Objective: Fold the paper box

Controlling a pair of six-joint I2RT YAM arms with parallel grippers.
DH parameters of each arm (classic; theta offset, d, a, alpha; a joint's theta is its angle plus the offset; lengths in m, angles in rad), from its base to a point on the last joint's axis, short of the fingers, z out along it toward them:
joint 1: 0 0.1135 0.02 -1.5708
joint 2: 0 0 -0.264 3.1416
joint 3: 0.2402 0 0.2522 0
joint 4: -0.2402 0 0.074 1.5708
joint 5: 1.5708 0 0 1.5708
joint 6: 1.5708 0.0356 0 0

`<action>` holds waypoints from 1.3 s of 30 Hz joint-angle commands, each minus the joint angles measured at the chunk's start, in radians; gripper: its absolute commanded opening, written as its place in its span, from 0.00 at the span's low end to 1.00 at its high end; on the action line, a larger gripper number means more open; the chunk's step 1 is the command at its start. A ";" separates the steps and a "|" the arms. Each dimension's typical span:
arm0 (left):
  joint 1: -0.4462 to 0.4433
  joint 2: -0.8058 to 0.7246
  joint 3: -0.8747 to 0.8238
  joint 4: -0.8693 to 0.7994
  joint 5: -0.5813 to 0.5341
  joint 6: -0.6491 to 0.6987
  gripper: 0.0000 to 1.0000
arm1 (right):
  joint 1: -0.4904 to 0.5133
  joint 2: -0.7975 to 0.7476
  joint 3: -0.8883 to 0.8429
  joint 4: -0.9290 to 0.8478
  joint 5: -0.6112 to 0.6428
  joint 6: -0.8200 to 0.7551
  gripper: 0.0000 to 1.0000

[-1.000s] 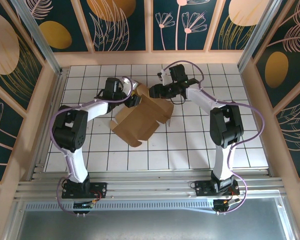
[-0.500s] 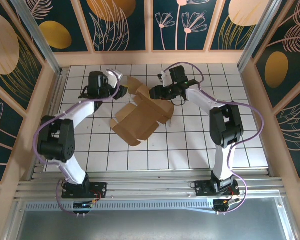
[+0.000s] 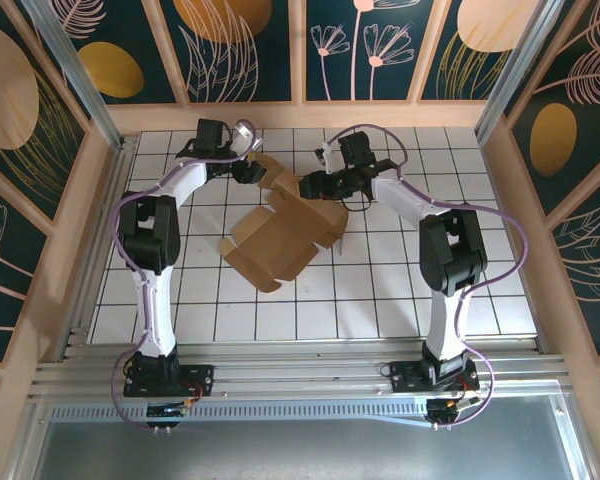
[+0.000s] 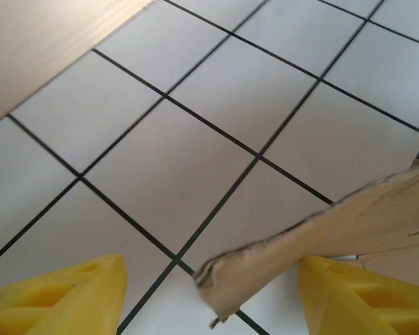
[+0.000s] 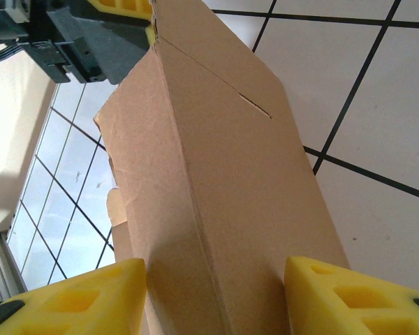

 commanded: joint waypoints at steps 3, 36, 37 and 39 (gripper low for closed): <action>0.010 0.073 0.118 -0.233 0.131 0.154 0.68 | 0.007 -0.009 -0.011 -0.057 0.005 -0.015 0.55; -0.022 -0.137 -0.161 0.114 0.240 -0.428 0.00 | 0.032 -0.025 -0.027 -0.031 0.058 0.027 0.54; -0.025 -0.144 -0.165 0.121 0.240 -0.448 0.00 | 0.036 -0.024 -0.026 -0.029 0.060 0.027 0.54; -0.027 -0.148 -0.166 0.127 0.232 -0.509 0.00 | 0.042 -0.023 -0.026 -0.026 0.070 0.028 0.54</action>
